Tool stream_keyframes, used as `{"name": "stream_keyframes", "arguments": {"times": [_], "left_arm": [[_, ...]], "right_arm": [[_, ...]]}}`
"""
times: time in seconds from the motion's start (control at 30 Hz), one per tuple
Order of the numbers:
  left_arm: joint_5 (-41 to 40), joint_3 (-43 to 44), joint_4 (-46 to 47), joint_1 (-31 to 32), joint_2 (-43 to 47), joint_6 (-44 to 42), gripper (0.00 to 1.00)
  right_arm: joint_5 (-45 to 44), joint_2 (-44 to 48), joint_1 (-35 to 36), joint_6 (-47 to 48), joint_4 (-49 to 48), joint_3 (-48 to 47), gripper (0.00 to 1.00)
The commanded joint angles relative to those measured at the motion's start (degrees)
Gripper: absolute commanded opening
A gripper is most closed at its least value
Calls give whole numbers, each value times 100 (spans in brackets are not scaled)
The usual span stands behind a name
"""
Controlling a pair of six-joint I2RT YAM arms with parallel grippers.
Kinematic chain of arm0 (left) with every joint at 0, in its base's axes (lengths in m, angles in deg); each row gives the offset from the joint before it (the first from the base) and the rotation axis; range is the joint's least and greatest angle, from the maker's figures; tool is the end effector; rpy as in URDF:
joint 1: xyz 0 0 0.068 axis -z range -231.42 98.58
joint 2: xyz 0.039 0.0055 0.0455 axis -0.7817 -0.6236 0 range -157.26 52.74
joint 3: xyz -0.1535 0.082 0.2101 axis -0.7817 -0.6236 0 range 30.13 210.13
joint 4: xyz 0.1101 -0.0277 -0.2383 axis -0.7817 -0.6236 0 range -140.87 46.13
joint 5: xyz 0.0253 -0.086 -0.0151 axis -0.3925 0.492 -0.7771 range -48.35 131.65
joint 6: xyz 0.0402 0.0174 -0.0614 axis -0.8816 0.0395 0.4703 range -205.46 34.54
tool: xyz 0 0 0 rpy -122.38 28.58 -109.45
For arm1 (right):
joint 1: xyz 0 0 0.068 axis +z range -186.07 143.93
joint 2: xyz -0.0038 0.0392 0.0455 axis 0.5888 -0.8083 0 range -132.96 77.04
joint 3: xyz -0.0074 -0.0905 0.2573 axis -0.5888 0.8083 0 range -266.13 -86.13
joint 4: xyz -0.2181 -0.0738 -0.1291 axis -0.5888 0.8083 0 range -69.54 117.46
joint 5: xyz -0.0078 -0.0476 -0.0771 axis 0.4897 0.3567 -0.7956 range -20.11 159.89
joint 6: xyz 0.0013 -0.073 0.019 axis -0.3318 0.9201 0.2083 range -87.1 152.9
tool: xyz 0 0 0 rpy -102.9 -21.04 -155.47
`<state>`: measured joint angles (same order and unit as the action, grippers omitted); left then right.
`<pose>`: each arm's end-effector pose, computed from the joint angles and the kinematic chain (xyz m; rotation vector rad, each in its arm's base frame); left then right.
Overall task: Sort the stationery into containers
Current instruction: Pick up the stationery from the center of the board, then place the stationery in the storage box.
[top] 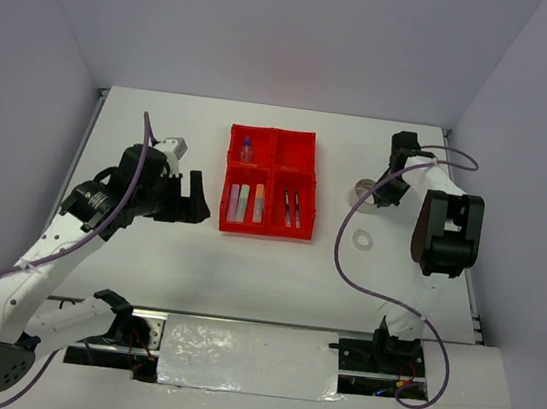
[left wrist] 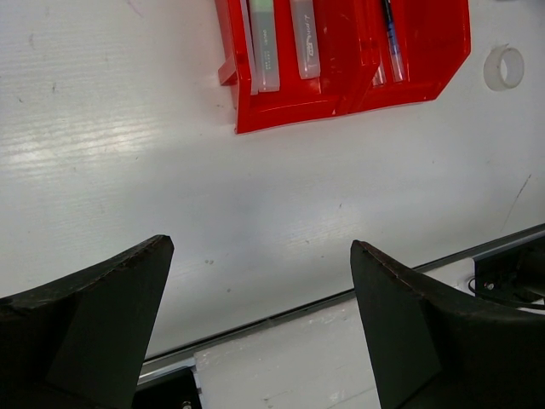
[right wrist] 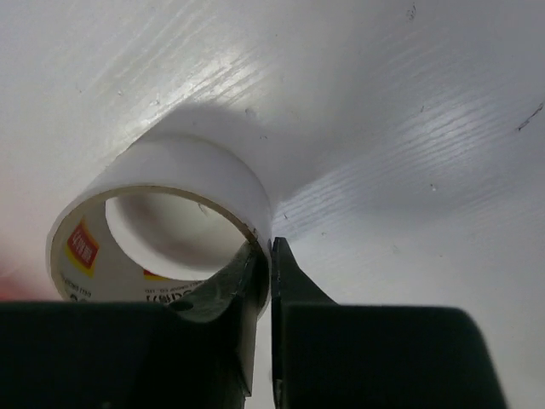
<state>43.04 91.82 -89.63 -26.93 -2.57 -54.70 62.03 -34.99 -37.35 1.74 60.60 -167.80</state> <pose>0.1956 -0.0908 0.3304 -0.1133 2.3126 -0.5327 0.4085 -0.0178 0.1556 0.8072 2.6577 -0.0612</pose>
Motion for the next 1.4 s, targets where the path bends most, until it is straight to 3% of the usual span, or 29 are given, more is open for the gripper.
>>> {"name": "stream_keyframes", "arguments": {"times": [0.0,0.23,0.37,0.67,0.77,0.83,1.2,1.37], "left_arm": [[-42,-52,181,-23,3,114,99],[-112,-78,453,-23,20,158,99],[-7,-96,620,-23,-6,193,99],[-112,-69,454,-23,151,44,99],[-112,-131,401,-23,231,0,99],[-104,-210,418,-23,284,-9,99],[-112,-263,111,-23,512,-211,99],[-112,-298,146,-23,468,-246,99]], "right_arm": [[257,172,22,22,-375,72,7],[-285,629,891,-434,-226,-874,1],[-68,551,1296,-628,-427,-1482,0],[82,-1037,1982,-497,28,-3749,1],[144,-1830,2070,-330,485,-5169,3],[135,-2103,2097,-286,635,-5534,4],[83,-2403,2140,-189,424,-5289,12],[144,-2473,2158,-128,486,-5360,29]]}}
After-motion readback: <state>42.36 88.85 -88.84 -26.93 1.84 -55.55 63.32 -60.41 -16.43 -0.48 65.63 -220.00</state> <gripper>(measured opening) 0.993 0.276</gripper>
